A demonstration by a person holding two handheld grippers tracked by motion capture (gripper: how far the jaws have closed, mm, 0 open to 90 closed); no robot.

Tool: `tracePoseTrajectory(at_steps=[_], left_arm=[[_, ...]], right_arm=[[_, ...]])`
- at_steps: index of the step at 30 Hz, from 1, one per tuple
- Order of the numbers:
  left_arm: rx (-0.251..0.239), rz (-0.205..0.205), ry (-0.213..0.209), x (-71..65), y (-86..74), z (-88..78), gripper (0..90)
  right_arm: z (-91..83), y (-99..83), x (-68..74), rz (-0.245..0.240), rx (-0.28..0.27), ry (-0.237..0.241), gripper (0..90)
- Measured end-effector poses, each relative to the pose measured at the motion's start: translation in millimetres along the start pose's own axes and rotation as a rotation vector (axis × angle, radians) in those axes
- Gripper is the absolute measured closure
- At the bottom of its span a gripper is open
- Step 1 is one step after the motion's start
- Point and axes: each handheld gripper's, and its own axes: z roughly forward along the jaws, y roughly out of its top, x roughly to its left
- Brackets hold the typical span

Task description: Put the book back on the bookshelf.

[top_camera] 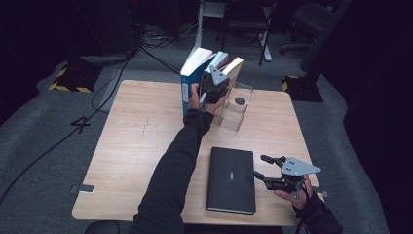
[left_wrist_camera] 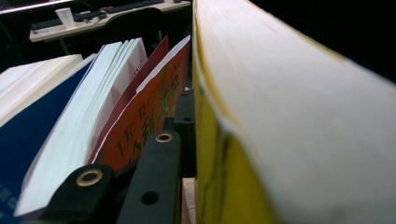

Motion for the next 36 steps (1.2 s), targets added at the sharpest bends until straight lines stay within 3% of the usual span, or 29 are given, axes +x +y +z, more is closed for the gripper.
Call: tracePoseTrajectory(at_steps=[4,6,10,16,24,27,32,36], left_arm=[[-0.004,-0.031,0.021,-3.2,-0.4,7.9,74.8],[-0.009,-0.067,0.044,-4.9,-1.4,13.6,74.8],[-0.007,-0.043,0.060,-8.8,-3.6,23.1,74.7],[-0.016,-0.045,0.059,-8.9,-9.0,33.7,74.7],[-0.023,-0.059,0.054,-6.4,-24.0,45.4,74.6],[-0.029,-0.087,0.054,-8.5,-31.7,49.0,74.5],[-0.009,-0.099,0.057,-9.5,-42.6,52.0,74.3],[-0.030,-0.117,0.052,-9.0,-46.0,50.9,74.1]], right_arm=[[-0.4,-0.4,-0.7,0.004,-0.003,-0.002,38.0],[-0.7,-0.3,-0.5,0.004,-0.006,-0.007,38.0],[-1.3,-0.4,-0.2,0.003,-0.008,-0.006,38.1],[-2.1,-0.5,-0.4,0.001,-0.011,-0.007,38.1],[-2.5,-1.2,-1.8,0.008,-0.015,-0.014,38.2],[-2.8,-1.0,-1.5,0.004,-0.016,-0.011,38.4],[-2.9,-1.0,-1.3,0.001,-0.018,-0.011,38.5],[-3.2,-1.0,-1.4,0.000,-0.021,-0.012,38.5]])
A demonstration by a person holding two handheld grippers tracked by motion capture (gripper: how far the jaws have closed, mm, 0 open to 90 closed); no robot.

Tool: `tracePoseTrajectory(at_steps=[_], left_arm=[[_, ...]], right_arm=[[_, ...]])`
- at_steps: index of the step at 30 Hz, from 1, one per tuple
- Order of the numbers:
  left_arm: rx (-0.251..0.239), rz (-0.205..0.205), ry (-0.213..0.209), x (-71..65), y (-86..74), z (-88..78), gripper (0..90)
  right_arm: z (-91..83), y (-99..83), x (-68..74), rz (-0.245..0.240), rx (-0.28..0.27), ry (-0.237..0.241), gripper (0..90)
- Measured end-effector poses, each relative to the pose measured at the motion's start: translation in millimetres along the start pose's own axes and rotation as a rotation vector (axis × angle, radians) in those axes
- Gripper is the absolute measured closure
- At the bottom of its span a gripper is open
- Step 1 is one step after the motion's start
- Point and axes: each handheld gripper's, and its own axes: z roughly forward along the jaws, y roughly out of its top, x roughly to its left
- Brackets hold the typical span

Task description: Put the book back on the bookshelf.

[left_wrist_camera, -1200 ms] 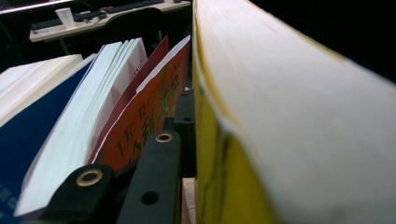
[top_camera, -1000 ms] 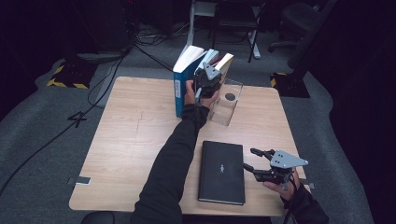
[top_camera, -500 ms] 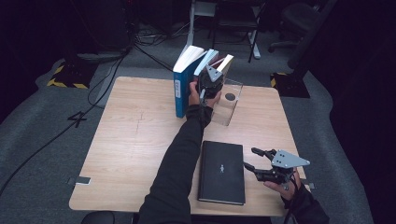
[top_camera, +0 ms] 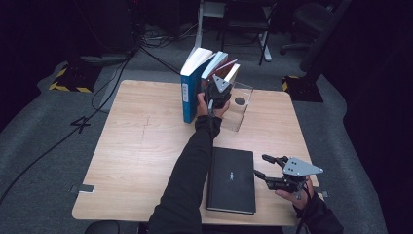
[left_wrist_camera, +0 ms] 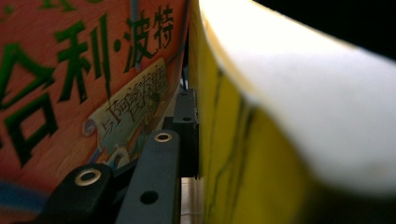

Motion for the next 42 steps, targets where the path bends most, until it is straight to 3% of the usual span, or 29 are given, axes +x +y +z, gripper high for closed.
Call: tracePoseTrajectory(at_steps=[12,16,23,26,30,35,42], left_arm=[[0.024,0.029,-0.042,1.4,-4.3,-10.8,66.5],[0.046,0.028,-0.058,2.4,-11.0,-17.7,61.3],[0.091,0.070,-0.091,-0.9,-25.9,-32.5,51.2],[0.100,0.049,-0.125,2.3,-34.0,-41.2,49.1],[0.123,0.086,-0.130,6.8,-41.7,-50.7,49.6],[0.140,0.082,-0.139,15.8,-52.2,-60.6,48.6],[0.175,0.132,-0.166,22.8,-64.0,-78.7,47.7]], right_arm=[[0.3,-0.5,0.0,-0.003,0.011,0.003,38.5],[1.0,-1.0,-0.2,-0.001,0.013,0.005,38.5],[4.9,-2.4,0.5,-0.002,0.041,0.014,38.5],[5.9,-2.3,1.6,0.001,0.052,0.020,38.5],[8.2,-2.7,2.7,0.005,0.057,0.030,38.5],[11.8,-5.2,3.9,0.004,0.084,0.032,38.2],[12.8,-7.1,4.1,0.013,0.098,0.033,38.1]])
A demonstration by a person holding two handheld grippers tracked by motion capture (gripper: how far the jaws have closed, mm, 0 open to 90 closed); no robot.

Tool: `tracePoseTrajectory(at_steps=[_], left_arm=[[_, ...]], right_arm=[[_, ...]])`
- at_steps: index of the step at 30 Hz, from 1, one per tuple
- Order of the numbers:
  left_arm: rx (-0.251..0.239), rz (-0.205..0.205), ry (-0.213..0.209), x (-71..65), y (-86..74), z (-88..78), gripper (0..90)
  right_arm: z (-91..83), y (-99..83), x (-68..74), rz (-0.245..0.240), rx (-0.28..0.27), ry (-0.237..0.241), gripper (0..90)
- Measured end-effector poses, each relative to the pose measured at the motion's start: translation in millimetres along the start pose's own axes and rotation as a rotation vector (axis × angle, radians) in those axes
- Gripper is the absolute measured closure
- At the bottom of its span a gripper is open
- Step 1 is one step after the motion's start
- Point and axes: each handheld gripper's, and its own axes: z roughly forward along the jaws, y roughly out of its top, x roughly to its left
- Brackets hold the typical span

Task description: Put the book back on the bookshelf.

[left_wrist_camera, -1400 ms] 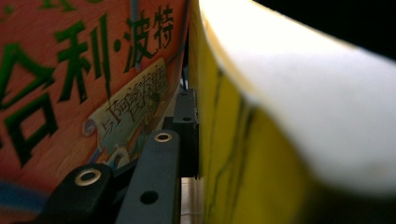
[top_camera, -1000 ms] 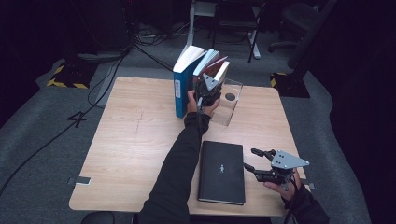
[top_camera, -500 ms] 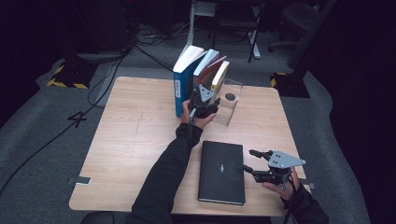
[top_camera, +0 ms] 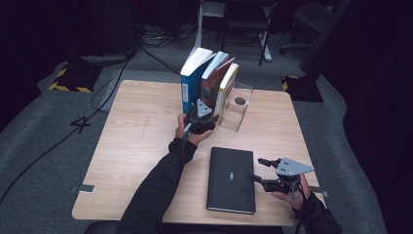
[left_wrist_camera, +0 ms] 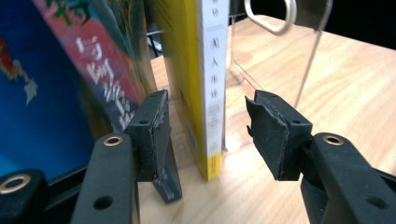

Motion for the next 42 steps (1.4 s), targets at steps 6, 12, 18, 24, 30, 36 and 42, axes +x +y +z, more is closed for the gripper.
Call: tracePoseTrajectory(at_steps=[6,12,18,24,30,36,42], left_arm=[[0.037,0.063,-0.029,-2.4,-9.1,-20.2,46.7],[0.066,0.111,-0.064,-7.4,-20.6,-39.8,45.5],[0.095,0.140,-0.096,-11.0,-34.0,-58.7,44.9],[0.119,0.179,-0.120,-16.2,-44.7,-78.1,44.6],[0.146,0.215,-0.146,-23.4,-53.9,-88.6,43.7],[0.190,0.235,-0.186,-32.7,-72.4,-100.1,42.9],[0.233,0.240,-0.226,-38.7,-87.4,-109.4,42.7]], right_arm=[[-0.7,-0.4,-0.6,0.003,0.006,-0.002,37.2],[0.3,-0.4,-0.2,0.008,0.015,-0.007,35.4],[2.0,-0.4,1.4,0.013,0.031,-0.005,35.0],[2.9,-0.7,2.1,0.020,0.036,-0.002,34.7],[3.1,-1.1,2.2,0.039,0.041,0.008,34.1],[1.0,-2.7,4.3,0.057,0.061,0.023,31.7],[-1.9,-4.4,4.3,0.080,0.074,0.036,29.6]])
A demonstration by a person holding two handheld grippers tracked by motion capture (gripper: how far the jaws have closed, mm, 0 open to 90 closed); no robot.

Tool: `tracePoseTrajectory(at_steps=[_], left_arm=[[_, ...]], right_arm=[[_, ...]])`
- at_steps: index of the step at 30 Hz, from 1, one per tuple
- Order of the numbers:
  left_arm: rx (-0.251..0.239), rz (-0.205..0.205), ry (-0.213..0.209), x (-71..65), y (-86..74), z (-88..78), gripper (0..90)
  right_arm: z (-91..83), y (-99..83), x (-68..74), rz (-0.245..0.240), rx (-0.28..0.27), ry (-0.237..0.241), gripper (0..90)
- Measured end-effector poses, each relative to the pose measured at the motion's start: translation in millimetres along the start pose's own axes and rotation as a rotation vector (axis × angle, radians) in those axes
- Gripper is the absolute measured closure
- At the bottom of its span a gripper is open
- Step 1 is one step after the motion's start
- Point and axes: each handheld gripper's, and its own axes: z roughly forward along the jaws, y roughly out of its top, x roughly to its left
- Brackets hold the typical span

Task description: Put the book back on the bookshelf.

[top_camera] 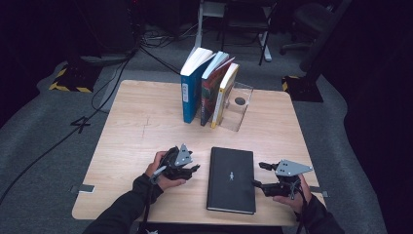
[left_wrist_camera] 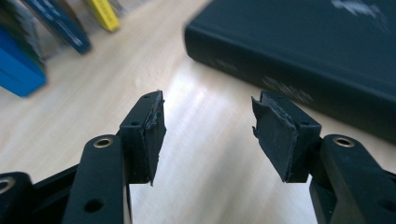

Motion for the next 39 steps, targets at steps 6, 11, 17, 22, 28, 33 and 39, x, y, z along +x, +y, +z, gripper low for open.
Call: tracePoseTrajectory(at_steps=[6,11,17,22,28,33,39], left_arm=[[0.040,0.007,-0.059,-13.2,-16.4,-7.3,41.5],[0.053,-0.002,-0.108,-21.9,-25.9,-9.7,40.4],[0.082,0.021,-0.129,-28.5,-30.6,-8.4,39.4],[0.074,-0.001,-0.149,-26.5,-32.4,-6.5,35.6],[0.073,-0.026,-0.142,-24.9,-34.0,-3.6,29.9],[0.078,-0.037,-0.144,-25.5,-33.3,0.3,27.6],[0.071,-0.061,-0.167,-24.3,-31.0,7.1,25.1]], right_arm=[[-0.1,-2.7,2.1,0.012,0.046,0.029,28.2],[0.9,-4.7,3.3,0.037,0.074,0.057,25.9],[0.5,-6.0,6.0,0.061,0.093,0.077,24.2],[3.4,-9.4,7.4,0.080,0.128,0.097,23.2],[11.1,-13.2,6.0,0.109,0.166,0.143,20.9],[17.5,-17.0,-4.5,0.186,0.186,0.190,13.0],[29.0,-17.6,-14.5,0.224,0.216,0.253,4.4]])
